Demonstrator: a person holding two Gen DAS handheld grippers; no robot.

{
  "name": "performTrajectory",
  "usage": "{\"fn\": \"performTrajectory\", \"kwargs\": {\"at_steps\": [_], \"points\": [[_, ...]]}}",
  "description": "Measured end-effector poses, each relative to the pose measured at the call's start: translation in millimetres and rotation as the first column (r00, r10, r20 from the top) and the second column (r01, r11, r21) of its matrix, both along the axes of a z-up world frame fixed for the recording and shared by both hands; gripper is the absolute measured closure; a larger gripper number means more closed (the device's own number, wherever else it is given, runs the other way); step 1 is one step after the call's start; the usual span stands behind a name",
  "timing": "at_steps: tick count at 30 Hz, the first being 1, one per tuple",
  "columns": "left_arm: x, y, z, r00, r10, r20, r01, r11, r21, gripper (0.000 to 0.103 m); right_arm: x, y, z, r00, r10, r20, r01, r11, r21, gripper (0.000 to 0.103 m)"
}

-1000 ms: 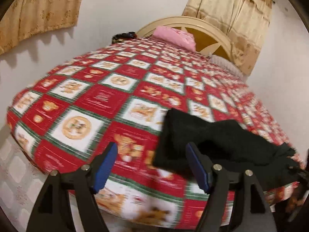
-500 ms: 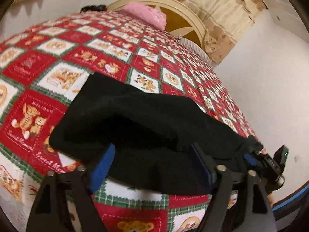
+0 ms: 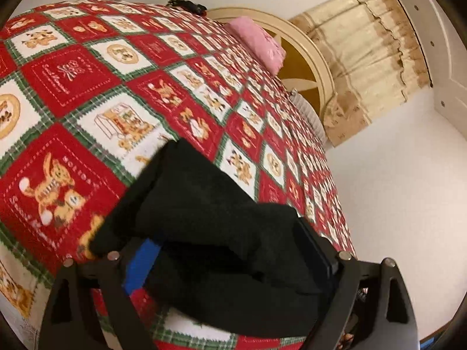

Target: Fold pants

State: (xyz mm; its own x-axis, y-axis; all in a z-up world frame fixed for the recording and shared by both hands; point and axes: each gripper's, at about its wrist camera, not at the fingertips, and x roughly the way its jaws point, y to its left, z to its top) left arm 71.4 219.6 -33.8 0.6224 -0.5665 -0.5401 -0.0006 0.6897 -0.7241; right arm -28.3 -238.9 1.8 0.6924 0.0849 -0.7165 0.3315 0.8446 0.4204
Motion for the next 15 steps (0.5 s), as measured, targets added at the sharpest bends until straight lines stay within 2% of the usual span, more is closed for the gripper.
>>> {"fn": "performTrajectory", "kwargs": {"at_steps": [1, 3, 5, 7, 9, 11, 12, 15], "points": [[-0.3, 2.0, -0.6, 1.000, 0.005, -0.001, -0.005, 1.000, -0.011, 0.012, -4.0, -4.9, -2.3, 1.000, -0.004, 0.013, 0.003, 0.999, 0.044, 0.094], [1.5, 4.8, -1.9, 1.000, 0.016, -0.012, -0.017, 0.999, -0.047, 0.012, -12.8, -5.2, 2.2, 0.999, 0.009, 0.036, -0.010, 0.999, 0.041, 0.095], [3.5, 8.5, -4.6, 0.999, 0.036, -0.029, -0.038, 0.998, -0.058, 0.014, -26.6, 2.9, 18.3, 0.995, 0.045, 0.092, -0.044, 0.999, -0.022, 0.096], [4.7, 10.5, -5.0, 0.998, 0.051, -0.034, -0.053, 0.997, -0.050, 0.030, -42.7, 7.3, 36.6, 0.986, 0.071, 0.149, -0.065, 0.997, -0.047, 0.096], [5.5, 9.6, -3.4, 0.999, 0.029, -0.027, -0.029, 0.999, -0.020, 0.062, -59.1, 7.6, 52.1, 0.977, 0.086, 0.196, -0.077, 0.996, -0.053, 0.096], [3.9, 9.0, -1.6, 1.000, 0.006, -0.012, -0.006, 1.000, 0.004, 0.079, -77.8, 5.0, 64.8, 0.973, 0.079, 0.218, -0.069, 0.996, -0.055, 0.096], [1.2, 10.2, -0.9, 1.000, -0.003, -0.001, 0.003, 1.000, 0.008, 0.085, -82.6, 4.5, 66.4, 0.972, 0.079, 0.221, -0.071, 0.997, -0.043, 0.096], [-6.0, 12.7, -1.0, 1.000, -0.009, 0.003, 0.009, 0.999, 0.051, 0.085, -102.6, 7.3, 63.8, 0.974, 0.090, 0.206, -0.085, 0.996, -0.032, 0.096]]}}
